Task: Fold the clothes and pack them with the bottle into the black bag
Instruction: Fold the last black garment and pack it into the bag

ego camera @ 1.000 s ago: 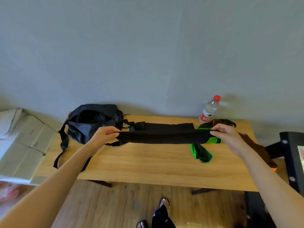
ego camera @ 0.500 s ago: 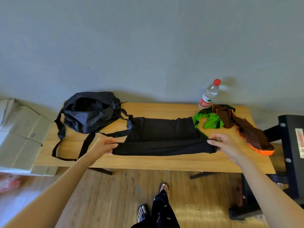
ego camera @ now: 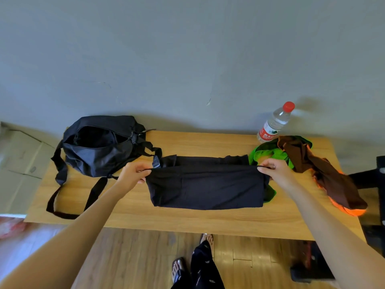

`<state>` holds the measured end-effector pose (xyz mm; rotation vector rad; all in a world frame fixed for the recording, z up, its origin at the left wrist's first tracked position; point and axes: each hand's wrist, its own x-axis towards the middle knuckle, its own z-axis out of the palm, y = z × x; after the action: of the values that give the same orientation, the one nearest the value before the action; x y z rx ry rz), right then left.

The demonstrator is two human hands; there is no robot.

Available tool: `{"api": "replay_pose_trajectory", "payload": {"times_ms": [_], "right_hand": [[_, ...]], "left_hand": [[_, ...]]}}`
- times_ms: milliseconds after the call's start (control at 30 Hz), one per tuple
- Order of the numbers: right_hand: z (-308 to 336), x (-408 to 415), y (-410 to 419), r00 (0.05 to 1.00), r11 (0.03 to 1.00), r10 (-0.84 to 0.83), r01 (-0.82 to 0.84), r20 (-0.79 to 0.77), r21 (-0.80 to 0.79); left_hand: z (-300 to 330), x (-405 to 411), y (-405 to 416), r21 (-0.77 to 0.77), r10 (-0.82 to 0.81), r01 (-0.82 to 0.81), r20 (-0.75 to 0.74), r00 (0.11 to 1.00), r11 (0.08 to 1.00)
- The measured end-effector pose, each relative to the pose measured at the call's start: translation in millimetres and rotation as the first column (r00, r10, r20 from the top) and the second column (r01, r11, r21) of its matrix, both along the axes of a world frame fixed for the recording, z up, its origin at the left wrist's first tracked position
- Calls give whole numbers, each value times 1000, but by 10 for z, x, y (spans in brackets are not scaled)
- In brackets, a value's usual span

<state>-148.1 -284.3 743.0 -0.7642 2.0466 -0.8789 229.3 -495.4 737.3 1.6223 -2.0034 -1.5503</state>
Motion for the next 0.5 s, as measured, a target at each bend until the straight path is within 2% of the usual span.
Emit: {"api": "replay_pose_trajectory", "payload": {"times_ms": [233, 400, 500], "right_hand": [[-375, -316, -544, 990, 995, 101, -100, -101, 16], [-656, -404, -697, 983, 997, 76, -76, -164, 10], [-766, -413, -709, 978, 999, 39, -41, -205, -4]], "left_hand": [[-337, -399, -419, -104, 55, -41, 145, 988, 994], [-535, -547, -553, -164, 90, -58, 194, 977, 985], [-598, -637, -550, -169, 137, -108, 174, 975, 980]]}}
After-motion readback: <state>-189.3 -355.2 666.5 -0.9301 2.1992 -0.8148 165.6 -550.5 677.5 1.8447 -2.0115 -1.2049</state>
